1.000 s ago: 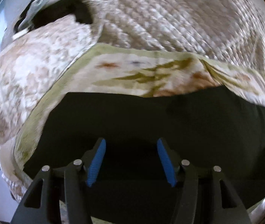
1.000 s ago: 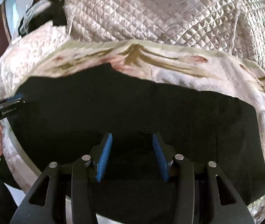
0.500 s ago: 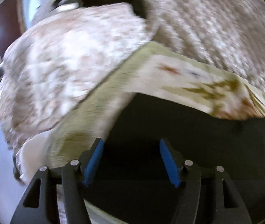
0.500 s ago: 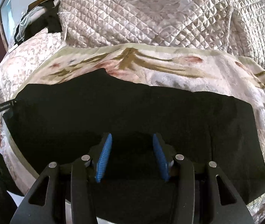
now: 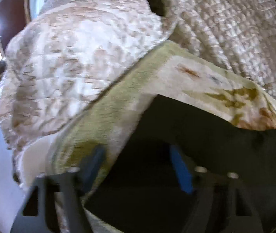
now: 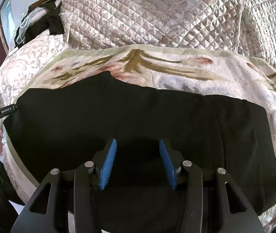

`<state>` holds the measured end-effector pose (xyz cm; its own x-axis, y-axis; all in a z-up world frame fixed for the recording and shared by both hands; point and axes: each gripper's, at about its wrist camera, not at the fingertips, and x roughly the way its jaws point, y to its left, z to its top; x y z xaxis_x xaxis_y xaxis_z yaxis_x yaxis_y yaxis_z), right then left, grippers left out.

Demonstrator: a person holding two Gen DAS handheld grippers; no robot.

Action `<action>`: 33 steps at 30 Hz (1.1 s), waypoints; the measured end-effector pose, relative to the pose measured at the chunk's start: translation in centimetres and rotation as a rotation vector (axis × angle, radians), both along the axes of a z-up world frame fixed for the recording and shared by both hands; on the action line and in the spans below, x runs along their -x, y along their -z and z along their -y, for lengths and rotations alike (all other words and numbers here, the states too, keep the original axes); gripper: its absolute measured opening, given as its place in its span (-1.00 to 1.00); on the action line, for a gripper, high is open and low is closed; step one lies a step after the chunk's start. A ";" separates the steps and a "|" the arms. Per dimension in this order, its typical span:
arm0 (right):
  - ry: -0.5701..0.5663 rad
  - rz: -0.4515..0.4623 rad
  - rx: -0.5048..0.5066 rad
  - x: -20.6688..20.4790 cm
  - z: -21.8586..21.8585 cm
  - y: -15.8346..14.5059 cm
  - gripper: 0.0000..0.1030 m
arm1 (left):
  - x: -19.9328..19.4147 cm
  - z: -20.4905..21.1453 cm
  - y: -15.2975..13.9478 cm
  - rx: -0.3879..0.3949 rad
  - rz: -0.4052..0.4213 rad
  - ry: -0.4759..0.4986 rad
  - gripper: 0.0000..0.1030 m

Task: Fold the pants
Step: 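Grasp the black pants edge with the left gripper and lift it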

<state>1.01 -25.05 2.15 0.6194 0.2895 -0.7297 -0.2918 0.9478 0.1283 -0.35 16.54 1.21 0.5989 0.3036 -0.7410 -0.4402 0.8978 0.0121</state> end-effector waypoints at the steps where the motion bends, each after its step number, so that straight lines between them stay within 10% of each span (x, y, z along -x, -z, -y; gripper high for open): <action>1: 0.000 0.000 0.000 -0.1 0.1 0.0 -0.09 | 0.0 0.4 -0.1 -0.007 0.000 0.016 -0.01; 8: 0.003 -0.005 -0.017 -0.2 0.0 0.0 -0.09 | -0.2 1.7 -0.8 -0.004 0.010 0.067 -0.85; 21: 0.036 0.009 -0.108 0.4 1.3 -1.2 -0.09 | -0.6 8.7 -5.9 0.383 0.147 0.331 -0.86; 33: 0.091 -0.024 -0.187 0.3 3.9 -1.2 -0.09 | -5.1 24.7 -1.1 0.498 -0.037 0.599 -0.85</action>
<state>0.68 -28.96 3.39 0.6323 0.3650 -0.6834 -0.2007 0.9291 0.3105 4.70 -8.11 2.34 0.5281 -0.4382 -0.7274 0.1148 0.8856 -0.4501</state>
